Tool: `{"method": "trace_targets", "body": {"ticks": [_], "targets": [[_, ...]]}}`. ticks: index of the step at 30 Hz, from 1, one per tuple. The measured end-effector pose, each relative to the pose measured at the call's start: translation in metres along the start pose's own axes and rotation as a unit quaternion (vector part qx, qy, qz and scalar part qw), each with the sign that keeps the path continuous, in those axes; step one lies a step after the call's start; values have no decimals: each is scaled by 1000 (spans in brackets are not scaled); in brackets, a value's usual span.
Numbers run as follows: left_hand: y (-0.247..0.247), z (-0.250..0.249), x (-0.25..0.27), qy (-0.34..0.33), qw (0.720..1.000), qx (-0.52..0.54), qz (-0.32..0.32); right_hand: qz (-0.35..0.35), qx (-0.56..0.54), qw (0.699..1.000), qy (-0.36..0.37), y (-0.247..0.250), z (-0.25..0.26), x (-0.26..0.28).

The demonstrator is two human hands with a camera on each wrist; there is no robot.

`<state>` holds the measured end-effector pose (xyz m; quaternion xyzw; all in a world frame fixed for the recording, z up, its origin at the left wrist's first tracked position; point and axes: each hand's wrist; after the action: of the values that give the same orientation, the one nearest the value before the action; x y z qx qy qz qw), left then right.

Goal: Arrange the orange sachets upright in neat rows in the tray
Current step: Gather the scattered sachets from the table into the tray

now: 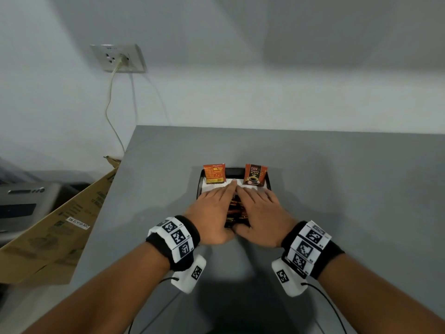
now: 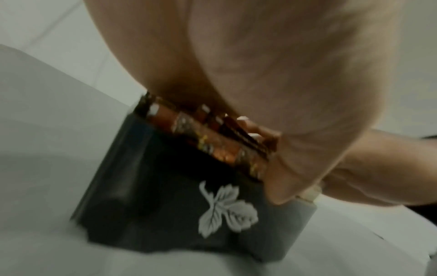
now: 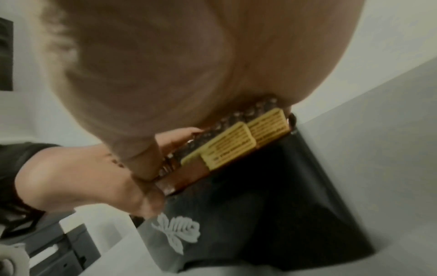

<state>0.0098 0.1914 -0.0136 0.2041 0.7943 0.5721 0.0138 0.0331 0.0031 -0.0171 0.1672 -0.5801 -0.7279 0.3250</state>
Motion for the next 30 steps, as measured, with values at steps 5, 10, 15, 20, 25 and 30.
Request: {"method": "trace_targets", "body": {"ticks": [5, 10, 15, 20, 25, 30], "targets": [[33, 5, -4, 42, 992, 113, 39, -18, -133, 990, -33, 22, -5, -5], [46, 20, -28, 69, 975, 206, -35, -90, -215, 970, -75, 32, -20, -23], [49, 25, -53, 70, 992, -14, -100, -15, -182, 972, -150, 35, -30, -41], [47, 28, -58, 80, 992, -23, -96, -56, -129, 982, -123, 34, -34, -47], [44, 26, -40, 50, 995, 47, -69, -47, -97, 991, -82, 31, -27, -29], [52, 22, -21, 20, 994, 101, 26, 35, -195, 979, -51, 37, -18, -18]]}}
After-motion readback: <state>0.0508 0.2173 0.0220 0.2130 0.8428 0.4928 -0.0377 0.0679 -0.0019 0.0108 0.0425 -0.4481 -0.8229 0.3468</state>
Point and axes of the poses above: each hand's wrist, its own x-axis away from the middle knuckle, its own y-axis out of the back of the hand, z = x × y, and after that the axes turned 3 degrees about y, right-handed
